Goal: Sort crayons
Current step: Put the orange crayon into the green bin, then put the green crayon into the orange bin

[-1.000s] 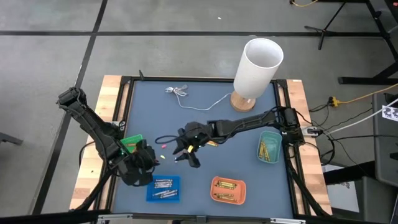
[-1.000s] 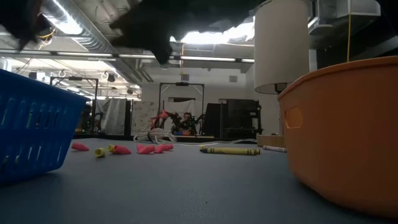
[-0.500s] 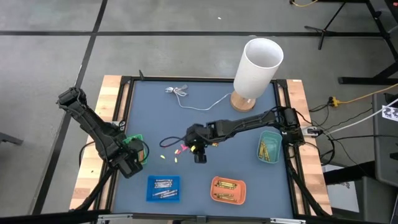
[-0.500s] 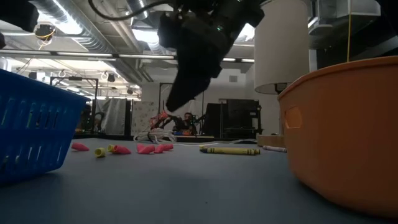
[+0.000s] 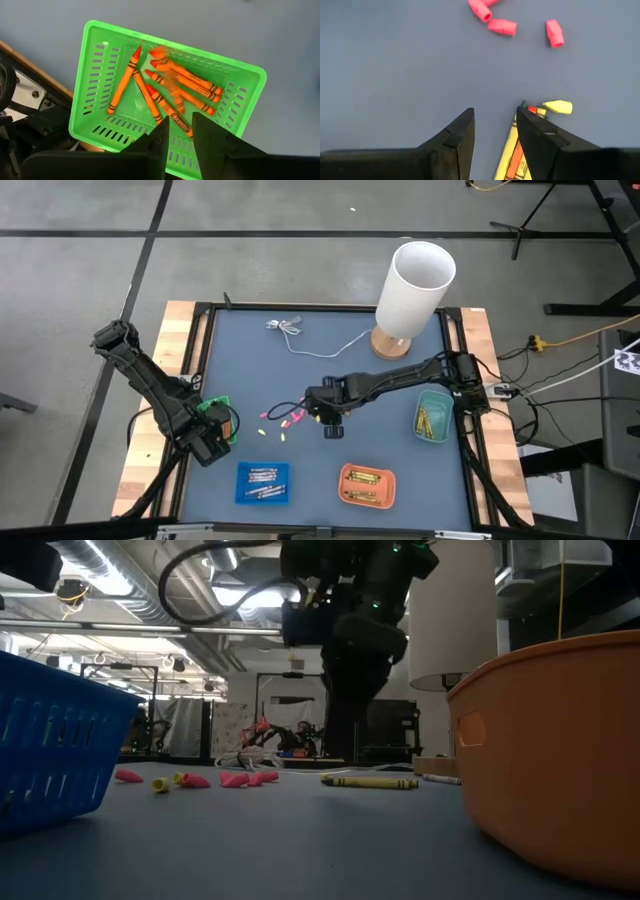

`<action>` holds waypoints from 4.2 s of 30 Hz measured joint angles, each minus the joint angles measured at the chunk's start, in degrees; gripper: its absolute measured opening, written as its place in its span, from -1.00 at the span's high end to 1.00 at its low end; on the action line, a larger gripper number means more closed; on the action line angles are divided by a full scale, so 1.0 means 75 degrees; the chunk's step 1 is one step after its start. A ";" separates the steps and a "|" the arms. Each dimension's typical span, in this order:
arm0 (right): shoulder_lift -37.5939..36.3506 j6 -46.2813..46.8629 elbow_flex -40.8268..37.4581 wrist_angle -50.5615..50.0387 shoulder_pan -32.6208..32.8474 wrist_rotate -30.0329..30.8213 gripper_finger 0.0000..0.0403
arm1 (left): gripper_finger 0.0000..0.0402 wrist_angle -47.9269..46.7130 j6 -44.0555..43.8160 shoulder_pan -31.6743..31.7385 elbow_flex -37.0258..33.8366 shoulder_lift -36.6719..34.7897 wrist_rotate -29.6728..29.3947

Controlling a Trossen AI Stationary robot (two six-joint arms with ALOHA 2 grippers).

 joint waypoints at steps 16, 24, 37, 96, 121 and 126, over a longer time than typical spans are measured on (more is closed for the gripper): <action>0.0163 0.0006 -0.0011 -0.0717 0.0000 -0.0280 0.29 | 0.62 0.0341 -0.0002 0.0000 0.0000 0.0003 -0.0368; 0.0539 -0.0010 -0.0015 -0.0680 0.0000 0.0117 0.29 | 0.62 0.0386 0.0001 -0.0006 0.0000 0.0009 -0.0371; 0.0641 -0.0017 -0.0003 -0.0716 0.0000 0.0336 0.29 | 0.62 0.0447 0.0004 -0.0041 0.0000 0.0009 -0.0655; 0.0851 -0.0216 0.0023 -0.0280 -0.0466 -0.0032 0.43 | 0.62 0.0473 0.0007 -0.0041 0.0000 0.0003 -0.0803; 0.0854 -0.0192 0.0043 -0.0227 -0.0475 -0.0857 0.91 | 0.62 0.1790 0.0036 -0.0038 0.0000 0.0003 -0.2405; 0.0924 -0.0189 0.0626 -0.1163 -0.0430 -0.1359 0.92 | 0.62 0.2033 0.0036 -0.0038 0.0000 0.0003 -0.2638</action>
